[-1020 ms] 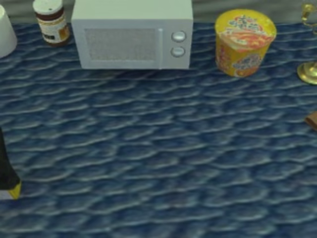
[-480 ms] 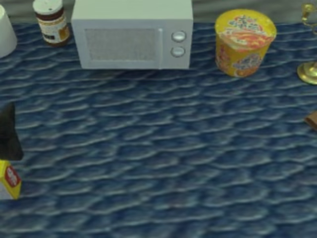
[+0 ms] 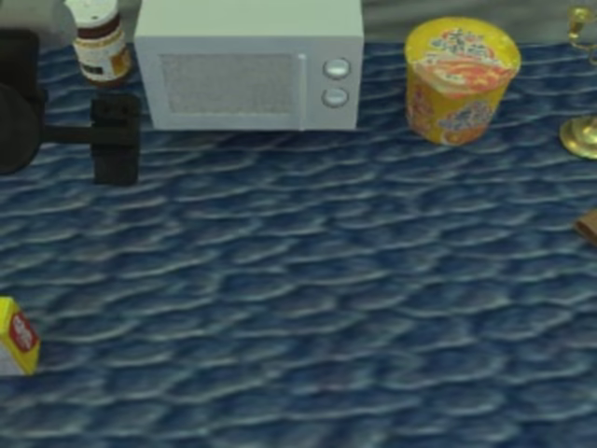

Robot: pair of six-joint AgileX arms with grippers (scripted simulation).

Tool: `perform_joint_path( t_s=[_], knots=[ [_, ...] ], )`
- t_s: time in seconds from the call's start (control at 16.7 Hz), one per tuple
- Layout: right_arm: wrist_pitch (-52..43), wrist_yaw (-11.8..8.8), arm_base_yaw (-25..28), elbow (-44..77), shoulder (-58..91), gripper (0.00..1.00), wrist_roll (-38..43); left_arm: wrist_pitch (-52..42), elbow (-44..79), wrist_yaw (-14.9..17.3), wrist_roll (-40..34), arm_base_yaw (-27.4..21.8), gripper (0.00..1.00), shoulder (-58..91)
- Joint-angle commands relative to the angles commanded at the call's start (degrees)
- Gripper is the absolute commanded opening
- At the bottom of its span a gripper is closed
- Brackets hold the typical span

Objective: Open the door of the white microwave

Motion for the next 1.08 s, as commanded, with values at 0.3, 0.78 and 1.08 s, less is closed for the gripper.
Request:
perform_joint_path(
  t_s=[0.3,0.78,1.08],
  knots=[
    [0.0,0.0,0.0,0.0,0.0,1.00,0.0,-16.5,28.5,-4.0,-6.1,-6.8,1.00,29.2],
    [0.0,0.0,0.0,0.0,0.0,1.00,0.0,-28.6,70.6,-9.6,-16.5,-14.5,1.00,59.7],
    [0.0,0.0,0.0,0.0,0.0,1.00,0.0,-28.9,83.3,-11.5,-20.5,-16.5,1.00,66.5]
  ],
)
